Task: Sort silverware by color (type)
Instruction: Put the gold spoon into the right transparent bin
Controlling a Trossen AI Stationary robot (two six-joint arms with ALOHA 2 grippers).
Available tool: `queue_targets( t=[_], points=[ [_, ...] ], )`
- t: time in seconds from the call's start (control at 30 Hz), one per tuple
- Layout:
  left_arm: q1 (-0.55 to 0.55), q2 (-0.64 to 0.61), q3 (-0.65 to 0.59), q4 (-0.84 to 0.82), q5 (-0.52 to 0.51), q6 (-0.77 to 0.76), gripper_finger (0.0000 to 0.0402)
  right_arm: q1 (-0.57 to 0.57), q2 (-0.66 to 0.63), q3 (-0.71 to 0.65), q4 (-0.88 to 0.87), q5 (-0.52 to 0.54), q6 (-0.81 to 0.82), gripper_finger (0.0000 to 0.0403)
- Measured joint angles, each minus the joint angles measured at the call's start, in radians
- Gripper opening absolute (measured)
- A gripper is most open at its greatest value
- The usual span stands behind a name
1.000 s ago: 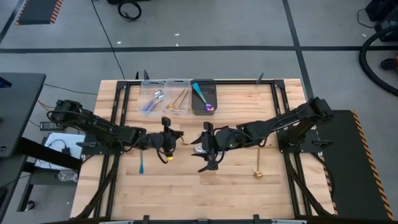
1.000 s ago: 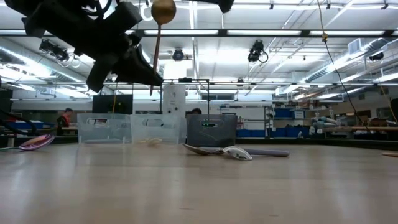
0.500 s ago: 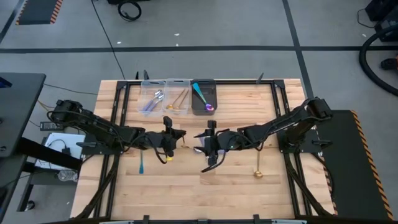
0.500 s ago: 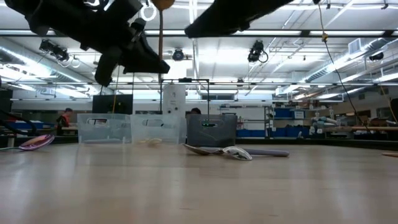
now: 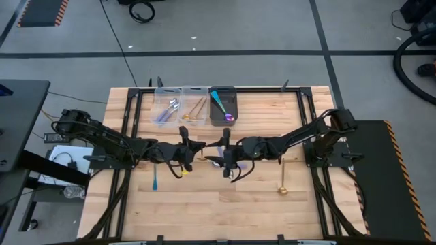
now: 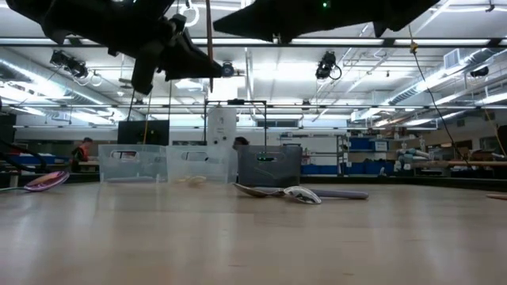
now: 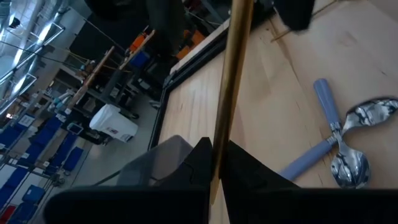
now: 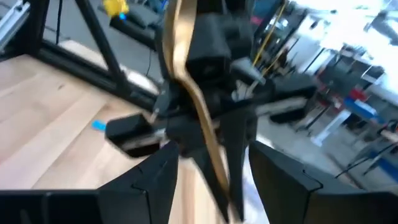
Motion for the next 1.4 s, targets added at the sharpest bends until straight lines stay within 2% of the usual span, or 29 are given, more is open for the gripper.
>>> queue_targets(
  t=[0.13, 0.4, 0.63, 0.8, 1.07, 1.27, 1.4],
  points=[
    [0.0, 0.0, 0.0, 0.02, 0.0, -0.006, 0.0023, 0.001, 0.011, 0.001, 0.063, -0.005, -0.034, 0.0204],
    [0.019, 0.0, 0.0, 0.066, 0.001, -0.078, 0.0024, -0.023, 0.011, 0.032, 0.065, -0.106, -0.035, 0.0172],
    [0.044, 0.0, 0.0, 0.096, 0.057, -0.131, 0.0025, -0.052, 0.011, 0.05, 0.066, -0.13, -0.035, 0.013],
    [0.044, 0.0, 0.0, 0.098, 0.061, -0.13, 0.0026, -0.076, 0.011, 0.05, 0.07, -0.17, -0.005, 0.0098],
    [0.044, 0.0, 0.0, 0.095, 0.062, -0.113, 0.0026, -0.096, 0.011, 0.05, 0.065, -0.189, 0.05, 0.002],
    [0.044, 0.0, 0.0, 0.094, 0.058, -0.127, 0.0028, -0.096, 0.011, 0.05, 0.059, -0.18, 0.052, 0.0016],
    [0.04, 0.0, -0.001, 0.11, 0.018, -0.16, 0.0051, -0.097, 0.008, 0.053, 0.058, -0.173, 0.063, 0.0016]
  ],
)
